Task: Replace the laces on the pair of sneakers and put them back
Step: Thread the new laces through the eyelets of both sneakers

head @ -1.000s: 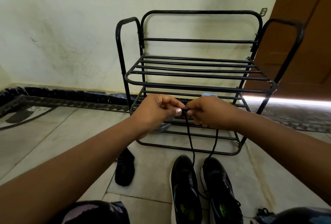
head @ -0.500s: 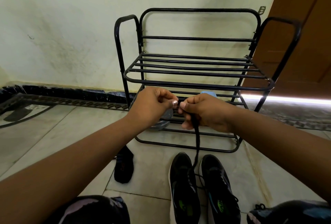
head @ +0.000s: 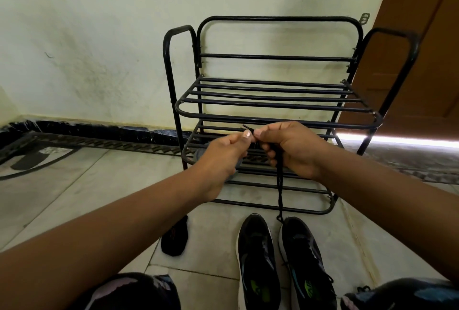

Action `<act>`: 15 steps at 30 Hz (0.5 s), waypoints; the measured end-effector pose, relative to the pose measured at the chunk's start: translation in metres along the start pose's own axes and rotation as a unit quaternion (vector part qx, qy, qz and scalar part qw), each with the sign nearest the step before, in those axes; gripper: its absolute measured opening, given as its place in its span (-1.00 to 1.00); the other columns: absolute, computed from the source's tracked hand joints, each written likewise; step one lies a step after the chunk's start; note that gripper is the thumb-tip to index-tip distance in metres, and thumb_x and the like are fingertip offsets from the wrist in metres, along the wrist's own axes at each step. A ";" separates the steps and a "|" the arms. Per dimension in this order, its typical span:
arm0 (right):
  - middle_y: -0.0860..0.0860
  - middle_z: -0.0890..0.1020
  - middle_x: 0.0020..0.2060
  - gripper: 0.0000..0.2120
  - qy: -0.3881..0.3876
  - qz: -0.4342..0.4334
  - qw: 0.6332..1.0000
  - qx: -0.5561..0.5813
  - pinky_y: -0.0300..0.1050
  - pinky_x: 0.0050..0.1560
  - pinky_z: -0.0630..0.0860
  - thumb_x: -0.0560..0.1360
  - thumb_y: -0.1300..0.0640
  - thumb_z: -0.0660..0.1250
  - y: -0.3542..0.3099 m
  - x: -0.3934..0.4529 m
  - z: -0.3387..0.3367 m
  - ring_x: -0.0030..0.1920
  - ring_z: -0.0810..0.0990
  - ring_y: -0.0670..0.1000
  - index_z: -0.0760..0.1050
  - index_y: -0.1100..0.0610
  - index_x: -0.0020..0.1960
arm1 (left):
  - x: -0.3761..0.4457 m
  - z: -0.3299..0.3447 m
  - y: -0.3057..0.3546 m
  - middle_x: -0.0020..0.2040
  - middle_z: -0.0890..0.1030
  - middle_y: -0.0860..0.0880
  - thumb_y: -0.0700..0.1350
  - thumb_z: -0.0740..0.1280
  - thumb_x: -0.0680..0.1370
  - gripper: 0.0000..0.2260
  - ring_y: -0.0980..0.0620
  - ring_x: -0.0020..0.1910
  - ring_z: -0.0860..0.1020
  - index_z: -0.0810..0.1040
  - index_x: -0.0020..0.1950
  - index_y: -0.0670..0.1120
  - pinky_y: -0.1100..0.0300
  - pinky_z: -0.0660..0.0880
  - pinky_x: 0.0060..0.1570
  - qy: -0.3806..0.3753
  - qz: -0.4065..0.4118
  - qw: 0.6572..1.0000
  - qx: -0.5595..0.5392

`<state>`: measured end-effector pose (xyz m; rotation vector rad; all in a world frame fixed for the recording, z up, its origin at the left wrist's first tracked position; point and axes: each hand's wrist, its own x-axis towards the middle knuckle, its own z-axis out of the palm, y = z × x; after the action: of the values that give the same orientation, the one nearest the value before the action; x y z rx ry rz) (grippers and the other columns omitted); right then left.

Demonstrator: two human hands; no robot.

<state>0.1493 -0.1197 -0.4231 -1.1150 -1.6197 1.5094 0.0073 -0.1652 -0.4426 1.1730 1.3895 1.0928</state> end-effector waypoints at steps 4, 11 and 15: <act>0.00 0.45 -0.46 -0.85 0.002 -0.003 1.000 -0.026 -0.20 -0.39 0.34 0.55 0.18 0.29 0.003 0.003 0.007 -0.43 0.36 -0.07 0.55 0.18 -0.18 | 0.002 0.008 0.003 -0.12 0.62 0.11 0.02 0.19 0.62 -0.78 0.01 0.04 0.45 0.57 0.17 0.07 0.15 0.35 -0.06 0.036 0.013 0.994 -0.101; -0.06 0.40 -0.53 -0.82 -0.012 0.005 0.999 -0.040 -0.25 -0.46 0.26 0.55 0.16 0.29 0.007 0.005 0.006 -0.48 0.29 -0.10 0.59 0.23 -0.14 | 0.013 0.003 0.011 -0.18 0.66 0.01 -0.08 0.05 0.68 -0.71 0.05 -0.17 0.59 0.49 -0.12 -0.07 0.09 0.44 0.01 0.156 -0.004 0.950 -0.270; -0.06 0.35 -0.52 -0.82 -0.022 0.009 0.998 -0.065 -0.23 -0.43 0.21 0.55 0.17 0.28 0.009 0.006 -0.005 -0.48 0.25 -0.11 0.59 0.26 -0.10 | 0.020 -0.016 0.014 -0.47 0.48 0.01 -0.14 0.04 0.68 -0.73 0.11 -0.48 0.56 0.40 -0.16 -0.12 0.15 0.58 -0.33 0.182 -0.012 0.884 -0.431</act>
<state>0.1524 -0.1128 -0.4324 -1.1757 -1.7633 1.4667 -0.0085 -0.1438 -0.4292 0.3030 0.9659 1.7243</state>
